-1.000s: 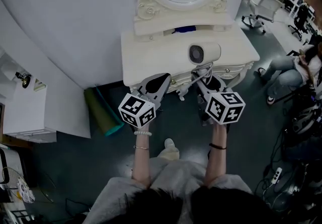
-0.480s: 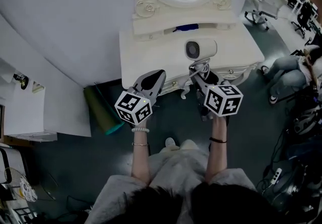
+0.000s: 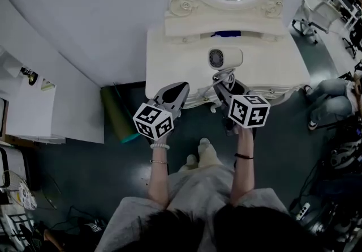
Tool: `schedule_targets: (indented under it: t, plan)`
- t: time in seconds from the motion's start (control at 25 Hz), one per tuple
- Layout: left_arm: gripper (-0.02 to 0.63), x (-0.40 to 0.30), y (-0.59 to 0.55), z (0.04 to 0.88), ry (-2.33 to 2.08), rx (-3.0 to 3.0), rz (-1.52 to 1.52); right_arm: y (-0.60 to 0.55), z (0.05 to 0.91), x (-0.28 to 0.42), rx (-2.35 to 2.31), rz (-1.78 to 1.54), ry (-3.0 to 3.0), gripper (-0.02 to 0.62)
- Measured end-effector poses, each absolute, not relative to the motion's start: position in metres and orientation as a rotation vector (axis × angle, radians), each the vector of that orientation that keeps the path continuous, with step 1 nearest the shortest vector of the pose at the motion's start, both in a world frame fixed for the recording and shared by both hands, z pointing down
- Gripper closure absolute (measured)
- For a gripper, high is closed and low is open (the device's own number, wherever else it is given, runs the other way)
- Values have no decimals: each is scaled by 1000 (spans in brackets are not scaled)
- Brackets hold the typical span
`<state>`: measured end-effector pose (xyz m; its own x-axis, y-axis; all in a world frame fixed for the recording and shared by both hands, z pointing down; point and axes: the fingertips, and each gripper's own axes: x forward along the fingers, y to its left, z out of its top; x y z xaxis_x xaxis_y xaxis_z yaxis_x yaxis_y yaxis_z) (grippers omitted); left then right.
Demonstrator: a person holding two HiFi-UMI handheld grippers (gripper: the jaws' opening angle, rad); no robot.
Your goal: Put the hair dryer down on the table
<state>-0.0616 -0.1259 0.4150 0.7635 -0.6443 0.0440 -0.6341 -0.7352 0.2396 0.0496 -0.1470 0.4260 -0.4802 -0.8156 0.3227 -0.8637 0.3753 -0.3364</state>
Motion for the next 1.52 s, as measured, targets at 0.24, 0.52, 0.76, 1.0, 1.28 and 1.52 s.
schedule_targets:
  t: [0.24, 0.52, 0.76, 1.0, 1.28, 1.52]
  plan:
    - [601, -61, -164, 436, -1024, 2661, -17, -190, 447, 43, 1449, 754, -2496, 410]
    - [601, -56, -207, 461, -1052, 2575, -4, -230, 481, 43, 1340, 801, -2430, 410]
    - [601, -51, -237, 488, -1089, 2494, 10, -260, 517, 53, 1249, 828, -2357, 410]
    - [601, -49, -260, 513, -1109, 2408, 7, -287, 546, 54, 1166, 846, -2301, 410]
    - [601, -46, -279, 539, -1115, 2334, 28, -311, 571, 50, 1069, 828, -2241, 410]
    - [601, -48, -285, 553, -1104, 2291, 43, -318, 586, 41, 1019, 835, -2200, 410]
